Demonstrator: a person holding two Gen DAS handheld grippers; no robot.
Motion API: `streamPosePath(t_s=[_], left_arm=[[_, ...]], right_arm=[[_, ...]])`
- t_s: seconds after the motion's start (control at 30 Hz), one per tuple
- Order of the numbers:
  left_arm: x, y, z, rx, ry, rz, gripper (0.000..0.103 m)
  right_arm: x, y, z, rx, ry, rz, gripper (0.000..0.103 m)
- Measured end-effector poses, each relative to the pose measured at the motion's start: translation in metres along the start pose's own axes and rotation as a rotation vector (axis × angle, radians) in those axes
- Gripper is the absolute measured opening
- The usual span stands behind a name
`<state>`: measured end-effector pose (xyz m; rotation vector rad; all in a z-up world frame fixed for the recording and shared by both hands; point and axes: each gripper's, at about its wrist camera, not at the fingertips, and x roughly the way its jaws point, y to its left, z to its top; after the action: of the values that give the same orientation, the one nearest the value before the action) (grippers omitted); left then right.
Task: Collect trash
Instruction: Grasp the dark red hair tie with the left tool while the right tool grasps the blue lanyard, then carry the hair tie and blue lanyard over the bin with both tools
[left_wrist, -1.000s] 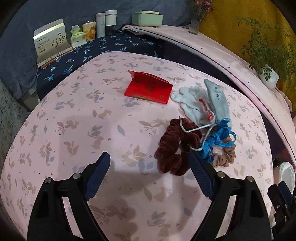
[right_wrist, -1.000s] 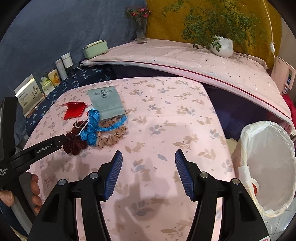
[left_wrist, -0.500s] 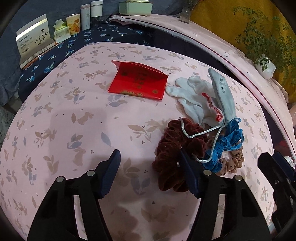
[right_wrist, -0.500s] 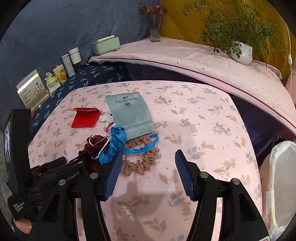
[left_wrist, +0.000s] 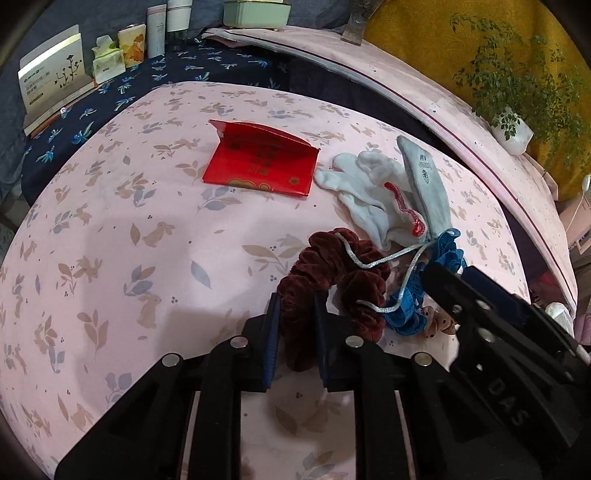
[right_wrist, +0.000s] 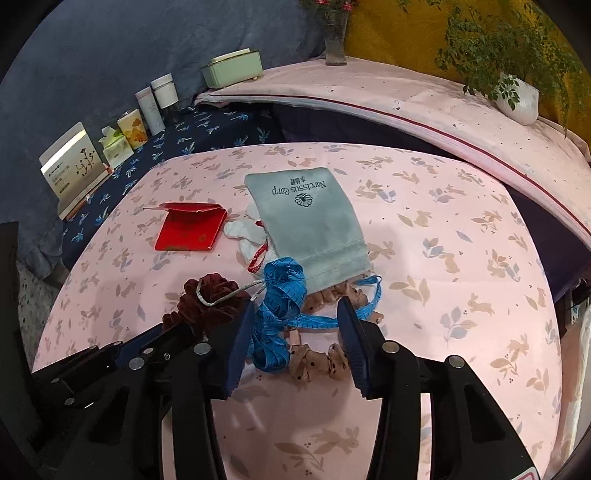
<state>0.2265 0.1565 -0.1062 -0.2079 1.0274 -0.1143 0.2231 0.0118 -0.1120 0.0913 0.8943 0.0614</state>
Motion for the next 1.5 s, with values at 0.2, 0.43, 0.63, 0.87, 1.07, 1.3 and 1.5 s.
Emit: streamPosePath(t_s=[0.2,0.43,0.63,0.87,1.07,1.3,1.5], left_arm=[[-0.006,0.001,-0.001,-0.009,-0.006,0.006,0.015],[-0.025,-0.006,-0.004,0.002,-0.036,0.021,0.015],[-0.052,-0.025,-0.009,0.024,-0.070,-0.005,0.014],[-0.086,-0.064,-0.017,0.083,-0.113,-0.058,0.014],[-0.106,-0.107,-0.025,0.146,-0.134,-0.105,0.014],[-0.119,-0.161,-0.038,0.232,-0.141,-0.146,0.014],[-0.125,-0.208,-0.049,0.306,-0.142,-0.175,0.014]], right_arm=[[0.002,0.002,-0.003,-0.004,0.005,0.023,0.020],[-0.021,-0.009,-0.006,0.013,-0.027,0.022,0.018],[-0.056,-0.028,-0.008,0.046,-0.081,0.013,0.017],[-0.101,-0.057,-0.014,0.087,-0.154,-0.019,0.017],[-0.135,-0.090,-0.023,0.140,-0.204,-0.055,0.017],[-0.166,-0.135,-0.039,0.209,-0.241,-0.097,0.017],[-0.189,-0.179,-0.054,0.282,-0.271,-0.132,0.017]])
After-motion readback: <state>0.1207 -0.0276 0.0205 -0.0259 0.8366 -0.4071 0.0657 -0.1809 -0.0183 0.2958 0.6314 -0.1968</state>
